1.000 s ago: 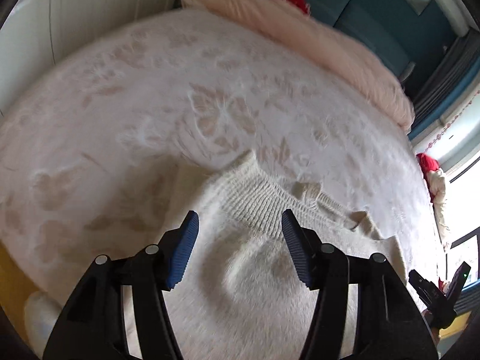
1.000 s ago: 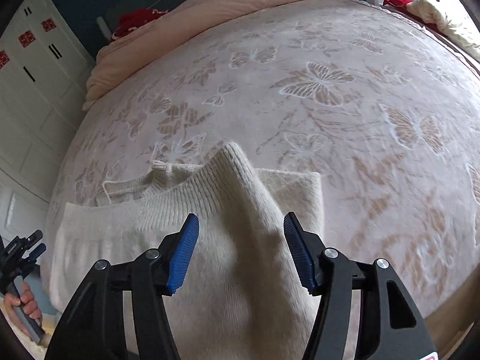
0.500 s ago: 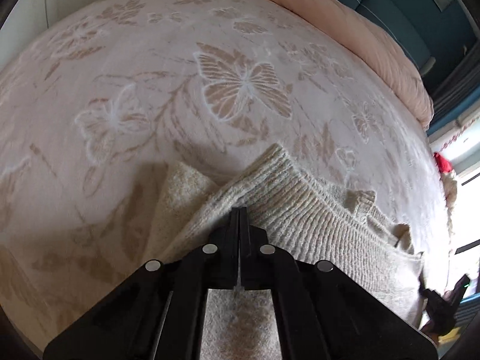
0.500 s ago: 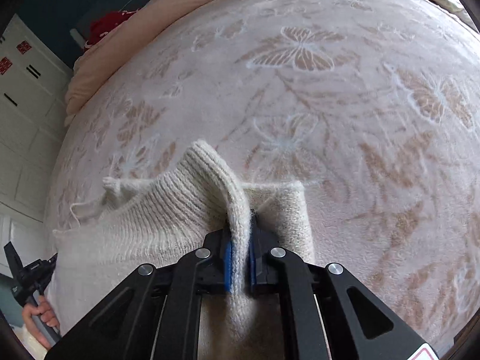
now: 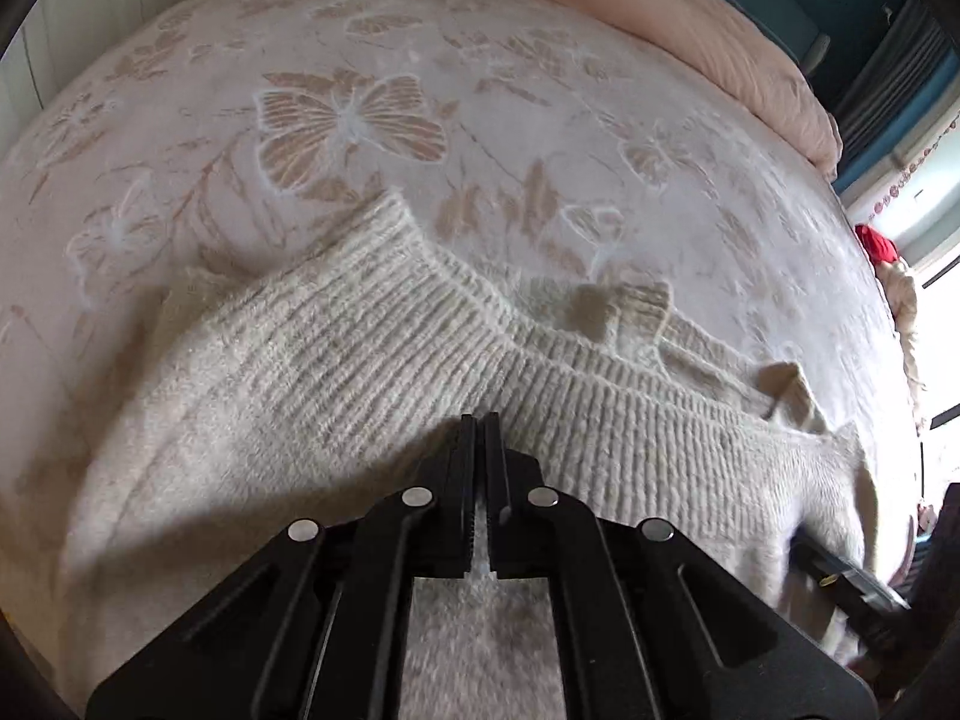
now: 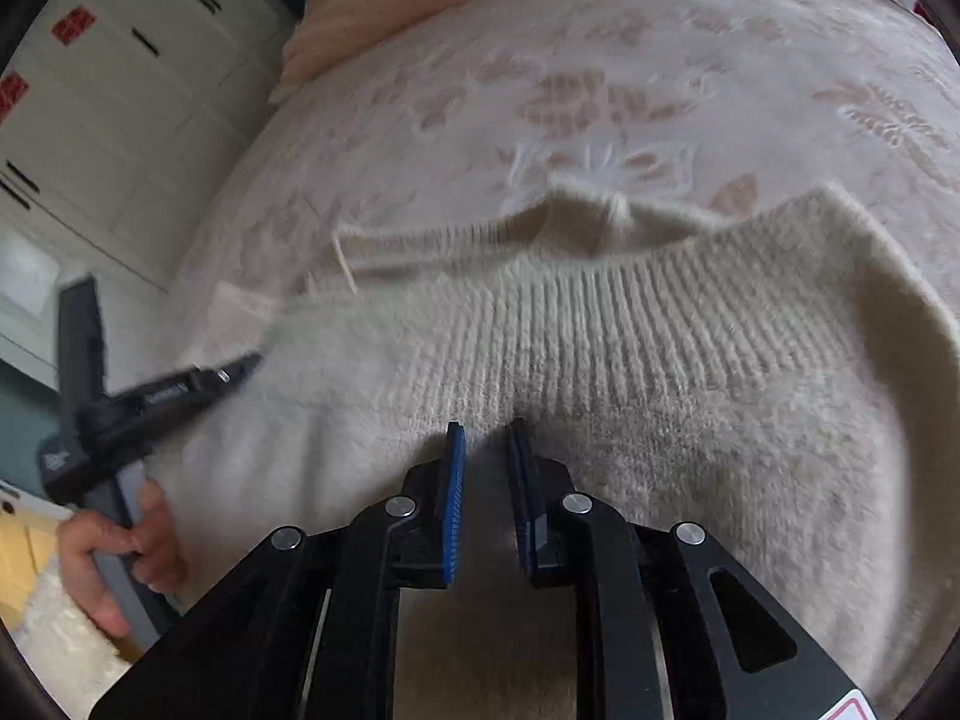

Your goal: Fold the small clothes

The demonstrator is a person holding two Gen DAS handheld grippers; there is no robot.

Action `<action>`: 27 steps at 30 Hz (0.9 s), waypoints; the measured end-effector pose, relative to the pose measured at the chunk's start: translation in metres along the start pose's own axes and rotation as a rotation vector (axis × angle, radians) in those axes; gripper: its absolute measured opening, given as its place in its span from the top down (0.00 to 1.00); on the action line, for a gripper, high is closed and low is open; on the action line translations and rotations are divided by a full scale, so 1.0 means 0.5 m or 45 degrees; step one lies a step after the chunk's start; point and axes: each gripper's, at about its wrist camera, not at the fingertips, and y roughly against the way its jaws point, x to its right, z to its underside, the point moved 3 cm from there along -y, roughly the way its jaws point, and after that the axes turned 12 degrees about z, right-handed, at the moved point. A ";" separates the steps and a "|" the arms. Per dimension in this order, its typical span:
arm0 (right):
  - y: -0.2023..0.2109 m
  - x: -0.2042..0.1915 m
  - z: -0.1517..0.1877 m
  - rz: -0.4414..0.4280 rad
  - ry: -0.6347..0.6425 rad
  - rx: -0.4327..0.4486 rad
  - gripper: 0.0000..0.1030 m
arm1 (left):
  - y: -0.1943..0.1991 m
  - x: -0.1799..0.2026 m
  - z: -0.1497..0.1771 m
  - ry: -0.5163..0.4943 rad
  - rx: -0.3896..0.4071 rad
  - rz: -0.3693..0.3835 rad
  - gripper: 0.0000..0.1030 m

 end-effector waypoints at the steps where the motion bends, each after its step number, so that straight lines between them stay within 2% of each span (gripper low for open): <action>1: 0.017 -0.001 -0.009 -0.003 -0.034 -0.010 0.91 | -0.002 0.000 -0.002 0.001 -0.001 -0.002 0.98; 2: 0.041 -0.004 -0.017 -0.033 -0.061 0.008 0.84 | 0.003 -0.001 -0.006 0.023 -0.008 0.008 0.98; 3: 0.064 -0.011 -0.020 -0.066 -0.070 0.048 0.81 | 0.009 -0.003 -0.009 0.048 -0.011 0.025 0.98; 5: 0.065 -0.032 -0.016 -0.082 -0.025 0.053 0.82 | 0.010 -0.009 -0.011 0.068 -0.020 0.045 0.98; 7: 0.003 -0.036 0.001 0.012 0.039 -0.049 0.85 | 0.002 -0.011 -0.008 0.053 -0.017 0.040 0.98; 8: 0.005 -0.035 0.003 0.010 0.013 -0.025 0.87 | 0.002 -0.010 -0.007 0.050 -0.013 0.032 0.98; 10: 0.039 -0.052 -0.004 -0.031 -0.018 -0.003 0.81 | 0.018 0.002 -0.006 0.057 -0.014 0.023 0.98; 12: 0.079 -0.070 0.000 -0.096 -0.020 0.048 0.82 | 0.055 0.031 -0.002 0.040 0.005 0.089 0.98; 14: 0.081 -0.101 0.017 -0.114 0.029 0.038 0.81 | 0.095 0.066 0.020 -0.005 0.028 0.131 0.98; 16: 0.049 -0.133 0.035 -0.087 0.100 -0.008 0.81 | 0.095 0.089 0.055 -0.022 -0.016 0.158 0.97; 17: 0.018 -0.144 0.043 -0.071 0.127 -0.046 0.81 | 0.076 0.097 0.078 -0.029 -0.068 0.154 0.97; 19: 0.013 -0.137 0.049 -0.063 0.138 -0.025 0.87 | 0.038 0.094 0.108 -0.040 -0.124 0.106 0.97; 20: 0.031 -0.118 0.045 -0.080 0.101 -0.028 0.91 | 0.036 0.089 0.113 -0.056 -0.090 0.111 0.97; 22: 0.079 -0.055 0.040 -0.038 0.024 0.026 0.88 | 0.057 0.081 0.108 -0.056 -0.078 0.130 0.94; 24: 0.125 0.046 0.051 0.070 -0.065 0.081 0.86 | 0.087 0.055 0.095 -0.067 -0.060 0.085 0.93; 27: 0.159 0.224 0.099 0.248 -0.278 0.092 0.86 | 0.125 -0.017 0.089 -0.040 -0.010 0.010 0.93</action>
